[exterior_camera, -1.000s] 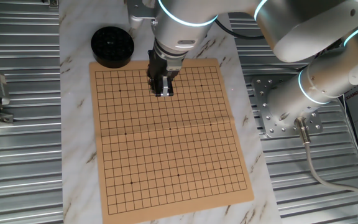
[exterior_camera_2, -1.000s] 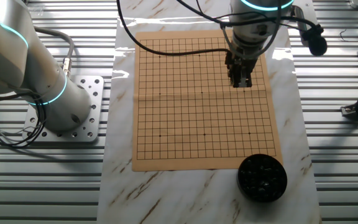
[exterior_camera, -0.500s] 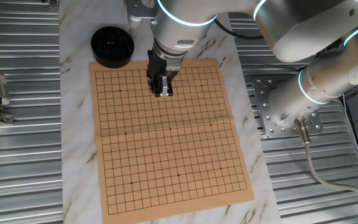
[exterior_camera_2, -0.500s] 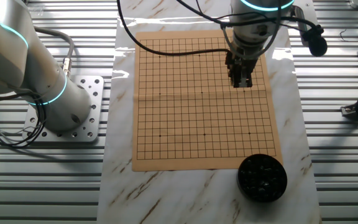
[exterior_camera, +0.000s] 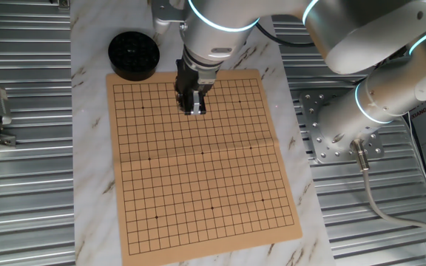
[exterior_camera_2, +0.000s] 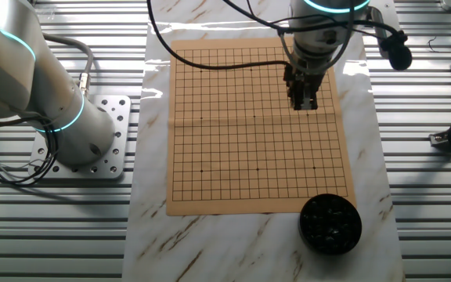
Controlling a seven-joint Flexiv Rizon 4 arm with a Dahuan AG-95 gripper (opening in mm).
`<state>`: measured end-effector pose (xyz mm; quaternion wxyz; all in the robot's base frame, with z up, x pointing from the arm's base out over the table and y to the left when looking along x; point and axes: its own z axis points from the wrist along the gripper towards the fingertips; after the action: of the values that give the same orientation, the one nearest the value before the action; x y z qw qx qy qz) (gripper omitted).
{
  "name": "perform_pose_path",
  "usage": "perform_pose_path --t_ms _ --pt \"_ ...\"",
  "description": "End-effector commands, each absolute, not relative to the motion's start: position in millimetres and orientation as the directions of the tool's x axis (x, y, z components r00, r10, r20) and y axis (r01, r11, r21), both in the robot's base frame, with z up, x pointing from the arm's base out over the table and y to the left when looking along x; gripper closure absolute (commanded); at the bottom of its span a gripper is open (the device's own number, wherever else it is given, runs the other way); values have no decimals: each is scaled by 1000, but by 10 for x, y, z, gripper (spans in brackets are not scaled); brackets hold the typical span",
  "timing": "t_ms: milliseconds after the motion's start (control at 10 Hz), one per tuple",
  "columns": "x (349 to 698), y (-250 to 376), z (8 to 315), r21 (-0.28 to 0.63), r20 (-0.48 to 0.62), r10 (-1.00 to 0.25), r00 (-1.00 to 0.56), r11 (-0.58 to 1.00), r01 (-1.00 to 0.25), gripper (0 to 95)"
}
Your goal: Play the first move as black on the 3-4 point in the upper right corner of the Go board
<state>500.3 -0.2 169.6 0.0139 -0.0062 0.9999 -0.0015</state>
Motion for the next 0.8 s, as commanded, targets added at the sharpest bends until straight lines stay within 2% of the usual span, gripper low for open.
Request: perform_pose_path --t_ms 100,800 --pt "5013 -79 1652 1 -31 -15 -999 1000 -16 950" --pt "4992 -750 1376 4 -39 -64 -997 998 -64 950"
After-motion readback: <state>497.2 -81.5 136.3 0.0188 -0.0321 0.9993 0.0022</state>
